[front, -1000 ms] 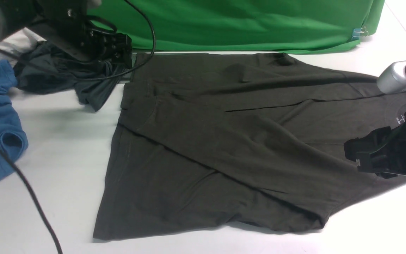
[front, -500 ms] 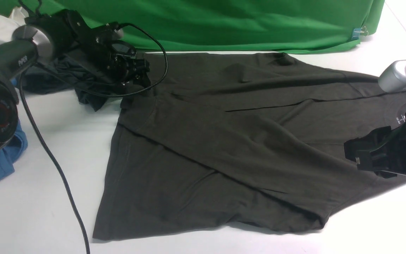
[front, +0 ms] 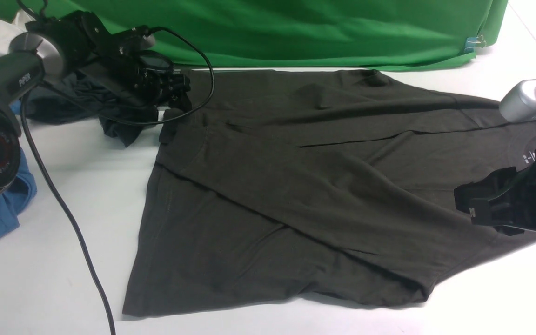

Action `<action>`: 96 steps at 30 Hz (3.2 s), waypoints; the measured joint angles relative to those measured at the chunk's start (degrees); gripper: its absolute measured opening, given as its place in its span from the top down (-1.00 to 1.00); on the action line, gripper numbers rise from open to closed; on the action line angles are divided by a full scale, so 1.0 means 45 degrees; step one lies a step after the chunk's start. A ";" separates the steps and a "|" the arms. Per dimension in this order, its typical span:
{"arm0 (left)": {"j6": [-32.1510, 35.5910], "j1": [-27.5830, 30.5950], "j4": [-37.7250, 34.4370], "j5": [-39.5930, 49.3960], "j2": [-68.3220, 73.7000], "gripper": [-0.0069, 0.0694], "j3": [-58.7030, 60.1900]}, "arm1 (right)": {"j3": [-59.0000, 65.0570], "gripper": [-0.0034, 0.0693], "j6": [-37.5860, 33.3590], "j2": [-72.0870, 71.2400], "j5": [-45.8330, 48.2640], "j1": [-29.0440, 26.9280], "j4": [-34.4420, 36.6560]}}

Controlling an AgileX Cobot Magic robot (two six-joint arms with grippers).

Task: Fold a long-sleeved shirt on a white desktop.
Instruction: 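Grab the top left corner of the dark shirt with the left gripper, then fold the left side of the dark shirt inward over its body with the left gripper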

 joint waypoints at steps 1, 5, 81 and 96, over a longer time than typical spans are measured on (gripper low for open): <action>0.0215 0.0000 -0.0208 -0.0078 0.0013 -0.66 0.0000 | 0.0000 0.24 0.0073 0.0000 0.0000 0.0000 0.0000; 0.0722 0.0000 -0.0475 -0.0288 0.0053 -0.50 0.0000 | 0.0000 0.24 0.0282 0.0000 0.0037 0.0000 0.0012; 0.0818 0.0465 -0.1485 0.0836 0.0163 0.74 -0.1189 | 0.0000 0.24 0.0318 0.0000 0.0721 0.0000 0.0012; 0.3394 0.0465 -0.8033 0.1652 -0.0036 0.74 -0.1541 | 0.0000 0.24 0.0318 0.0000 0.0710 0.0000 0.0012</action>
